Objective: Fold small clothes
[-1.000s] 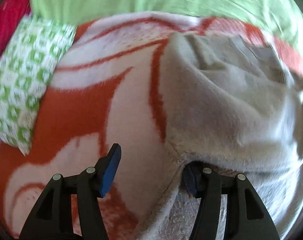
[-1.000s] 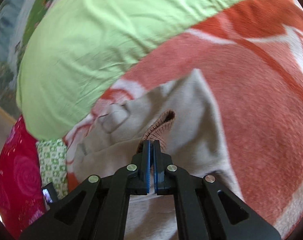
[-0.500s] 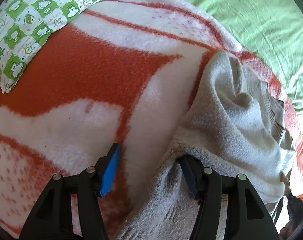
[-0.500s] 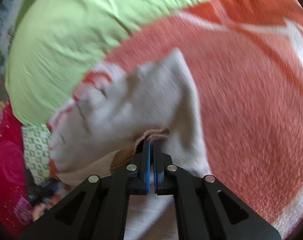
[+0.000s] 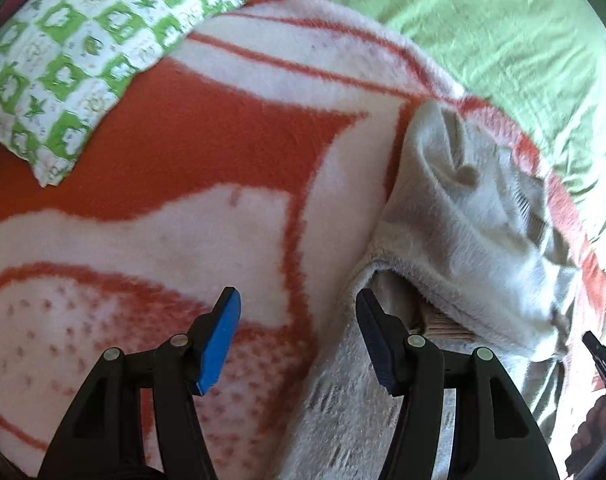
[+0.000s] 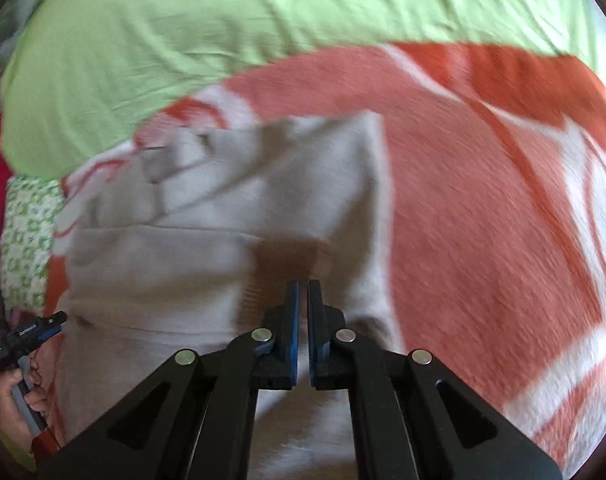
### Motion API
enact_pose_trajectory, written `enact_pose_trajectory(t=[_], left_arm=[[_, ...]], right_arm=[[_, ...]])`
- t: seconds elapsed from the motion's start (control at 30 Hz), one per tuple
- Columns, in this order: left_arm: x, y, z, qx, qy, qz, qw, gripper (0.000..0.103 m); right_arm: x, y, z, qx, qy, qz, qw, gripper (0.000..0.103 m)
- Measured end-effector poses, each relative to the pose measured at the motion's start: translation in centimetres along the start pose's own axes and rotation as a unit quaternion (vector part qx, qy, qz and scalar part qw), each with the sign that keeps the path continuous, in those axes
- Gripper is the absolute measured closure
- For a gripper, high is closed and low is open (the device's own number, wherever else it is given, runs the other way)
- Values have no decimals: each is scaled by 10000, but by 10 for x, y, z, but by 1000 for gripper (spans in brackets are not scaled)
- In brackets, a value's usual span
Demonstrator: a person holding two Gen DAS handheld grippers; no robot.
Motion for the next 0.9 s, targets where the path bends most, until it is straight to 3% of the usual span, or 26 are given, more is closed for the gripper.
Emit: enact_pose_trajectory(t=[0.13,0.23,0.33,0.4,0.47,0.63,0.7,0.73,0.77,0.9], left_arm=[[4,-5,6,7,-190,-237,9995,40],[24,-5,7,32,-116,-402,9991,38],[48,3,8,178,108,-201,9996,34],[54,15,6,114,164,-47,9998,34],[53,24,5,38,148,7,9999,34],[46,40,4,-47,-72,-53,9999,33],[45,44,4,-55,-120,-65,9999,31],[44,45,5,-58,-133,-67,9999,31],[44,46,5,-50,-131,-70,9999,31],[44,50,6,-30,-104,-19,9999,29]], right_arm=[[-63,29,27,-217,-615,851,9942,98],[-126,64,47,-512,-938,1661,9803,98],[-184,99,57,-923,-1328,2060,9651,89],[-216,121,66,-973,-1448,2185,9601,61],[-243,144,74,-1039,-1594,2239,9559,46],[-283,184,81,-1339,-1907,2232,9465,46],[-294,197,80,-1506,-2192,2101,9408,52],[-299,204,78,-1608,-2327,2003,9380,62],[-306,212,77,-1763,-2419,2009,9328,101],[-323,207,103,-1145,-2234,2341,9393,100]])
Point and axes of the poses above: each gripper's, at about its wrist camera, not at the fingertips, and y roughly the way its jaws point, x to its right, z to its top, the point moved 2 cm from there along y, roughly the way its jaws point, and after that the axes turned 3 degrees about -z, right-handed, at the moved point
